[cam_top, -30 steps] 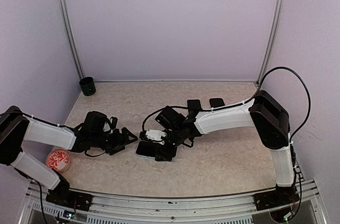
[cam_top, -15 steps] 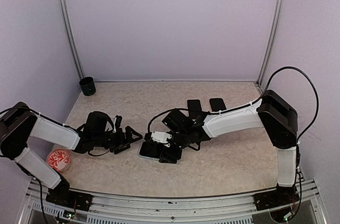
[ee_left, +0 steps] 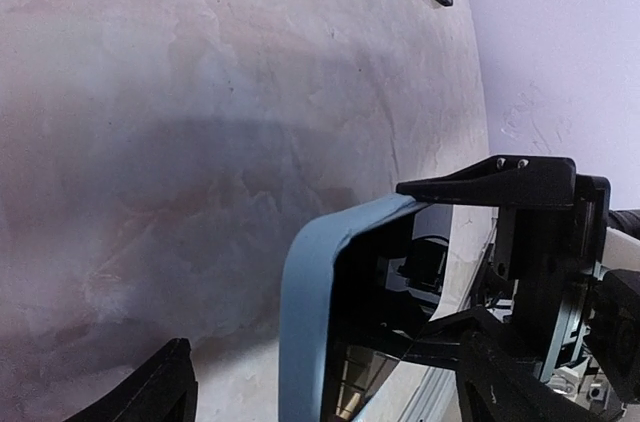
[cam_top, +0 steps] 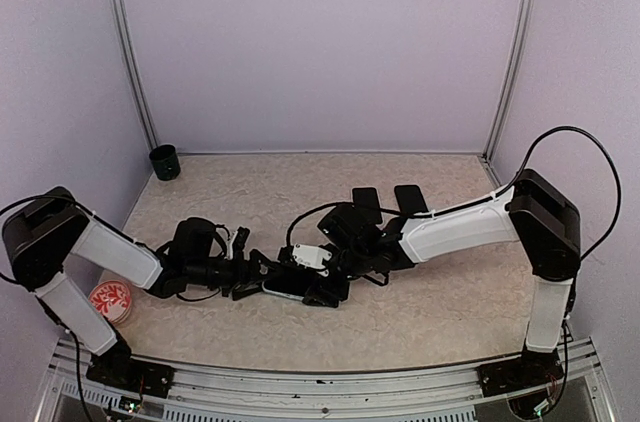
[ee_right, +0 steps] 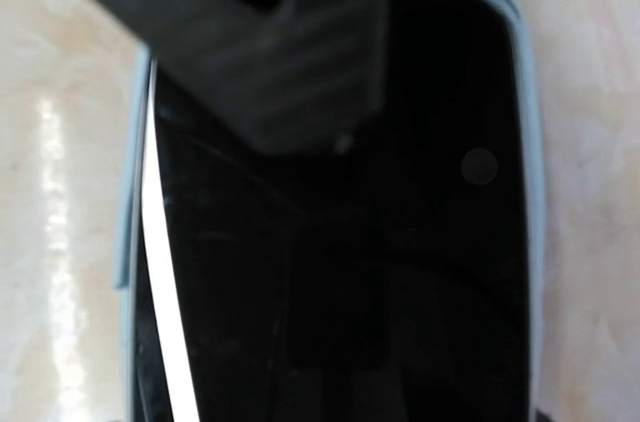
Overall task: Put the phone into the phone case
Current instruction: Pick up the phone with the phone case at the center of the board, then pass from the right arm to the left
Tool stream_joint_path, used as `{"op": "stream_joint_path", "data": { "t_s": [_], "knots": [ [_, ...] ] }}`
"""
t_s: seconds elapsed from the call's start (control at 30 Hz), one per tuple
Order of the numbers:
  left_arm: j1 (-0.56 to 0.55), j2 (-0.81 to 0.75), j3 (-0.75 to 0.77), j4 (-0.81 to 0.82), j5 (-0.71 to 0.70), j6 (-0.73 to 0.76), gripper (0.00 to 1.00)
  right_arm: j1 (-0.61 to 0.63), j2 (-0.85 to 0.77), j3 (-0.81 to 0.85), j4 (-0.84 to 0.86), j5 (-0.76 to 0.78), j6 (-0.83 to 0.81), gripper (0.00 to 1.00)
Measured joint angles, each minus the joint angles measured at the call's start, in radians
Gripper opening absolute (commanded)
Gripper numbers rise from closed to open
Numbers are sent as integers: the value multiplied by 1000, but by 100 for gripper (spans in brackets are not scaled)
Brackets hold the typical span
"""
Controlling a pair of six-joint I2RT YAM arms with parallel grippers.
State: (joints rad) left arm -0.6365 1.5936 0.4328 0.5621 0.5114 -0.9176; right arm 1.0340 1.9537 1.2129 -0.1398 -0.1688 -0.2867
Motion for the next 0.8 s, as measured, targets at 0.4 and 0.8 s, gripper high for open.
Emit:
{"op": "stream_joint_path", "data": {
  "t_s": [0.4,0.8],
  "knots": [
    [-8,38,-6,228,103,-100,43,5,-45,-58,85,-20,13,62],
    [-16,102,-13,319,144,-125,0,5,-69,-80,93,-18,19,78]
  ]
}}
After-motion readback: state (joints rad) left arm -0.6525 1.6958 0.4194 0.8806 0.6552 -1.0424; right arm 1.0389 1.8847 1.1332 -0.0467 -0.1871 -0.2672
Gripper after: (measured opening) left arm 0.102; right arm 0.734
